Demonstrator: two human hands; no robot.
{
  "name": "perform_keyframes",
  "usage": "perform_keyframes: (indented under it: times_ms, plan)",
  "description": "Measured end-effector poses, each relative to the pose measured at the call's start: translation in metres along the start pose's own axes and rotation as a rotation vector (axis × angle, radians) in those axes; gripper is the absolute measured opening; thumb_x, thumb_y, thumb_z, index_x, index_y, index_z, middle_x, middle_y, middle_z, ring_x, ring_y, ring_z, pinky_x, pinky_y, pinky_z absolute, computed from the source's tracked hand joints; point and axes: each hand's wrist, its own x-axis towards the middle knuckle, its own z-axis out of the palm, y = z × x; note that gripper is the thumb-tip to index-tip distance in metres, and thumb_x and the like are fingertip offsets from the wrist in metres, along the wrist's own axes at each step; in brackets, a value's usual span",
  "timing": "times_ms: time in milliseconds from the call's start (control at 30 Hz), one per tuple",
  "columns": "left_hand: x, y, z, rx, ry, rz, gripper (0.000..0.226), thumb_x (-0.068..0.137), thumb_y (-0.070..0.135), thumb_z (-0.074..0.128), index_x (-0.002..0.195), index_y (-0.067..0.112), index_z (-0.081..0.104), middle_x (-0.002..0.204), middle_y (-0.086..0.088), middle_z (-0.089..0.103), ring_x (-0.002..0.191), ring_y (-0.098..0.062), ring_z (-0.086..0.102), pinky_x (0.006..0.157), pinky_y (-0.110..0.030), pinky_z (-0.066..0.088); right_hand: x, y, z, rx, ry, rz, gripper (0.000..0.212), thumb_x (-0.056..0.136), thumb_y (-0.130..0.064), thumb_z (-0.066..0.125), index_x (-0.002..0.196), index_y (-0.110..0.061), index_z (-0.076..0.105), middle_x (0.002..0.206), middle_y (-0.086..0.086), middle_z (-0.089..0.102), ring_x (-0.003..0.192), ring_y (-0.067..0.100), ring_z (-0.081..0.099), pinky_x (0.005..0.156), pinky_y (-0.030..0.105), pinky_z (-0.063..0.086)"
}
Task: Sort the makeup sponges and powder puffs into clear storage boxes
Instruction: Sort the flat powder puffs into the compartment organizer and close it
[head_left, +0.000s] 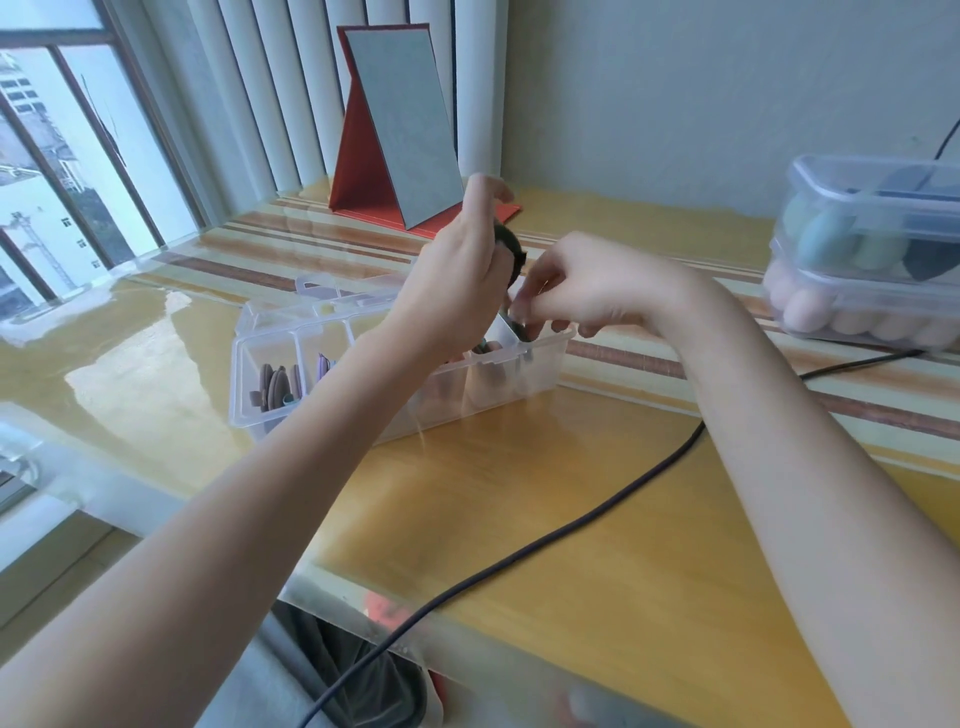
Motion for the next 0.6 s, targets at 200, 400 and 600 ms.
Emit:
perform_keyframes:
  times_ms: [200, 400, 600]
  plan:
    - [0.000, -0.003, 0.004, 0.014, -0.121, -0.032, 0.031, 0.092, 0.004, 0.031, 0.123, 0.008, 0.034, 0.078, -0.009, 0.055, 0.070, -0.029, 0.052, 0.058, -0.035, 0.040, 0.004, 0.009, 0.001, 0.305, 0.266, 0.011, 0.015, 0.095, -0.029, 0.059, 0.104, -0.019, 0.062, 0.089, 0.000, 0.069, 0.064, 0.011, 0.066, 0.050, 0.024, 0.051]
    - [0.003, -0.006, 0.005, -0.021, -0.108, -0.046, 0.034, 0.091, 0.003, 0.032, 0.124, 0.006, 0.032, 0.072, 0.005, 0.050, 0.064, -0.008, 0.049, 0.053, -0.024, 0.035, 0.007, 0.003, 0.011, 0.331, 0.302, -0.039, 0.009, 0.089, -0.019, 0.065, 0.080, -0.021, 0.064, 0.080, 0.001, 0.071, 0.059, 0.007, 0.063, 0.049, 0.020, 0.045]
    - [0.002, -0.006, 0.005, -0.088, -0.120, -0.060, 0.028, 0.093, 0.011, 0.031, 0.121, 0.008, 0.031, 0.070, -0.002, 0.050, 0.064, -0.017, 0.047, 0.062, -0.035, 0.038, 0.001, 0.003, -0.003, 0.329, 0.505, 0.025, 0.010, 0.073, -0.019, 0.069, 0.073, -0.010, 0.064, 0.063, -0.001, 0.062, 0.052, 0.011, 0.053, 0.047, 0.020, 0.045]
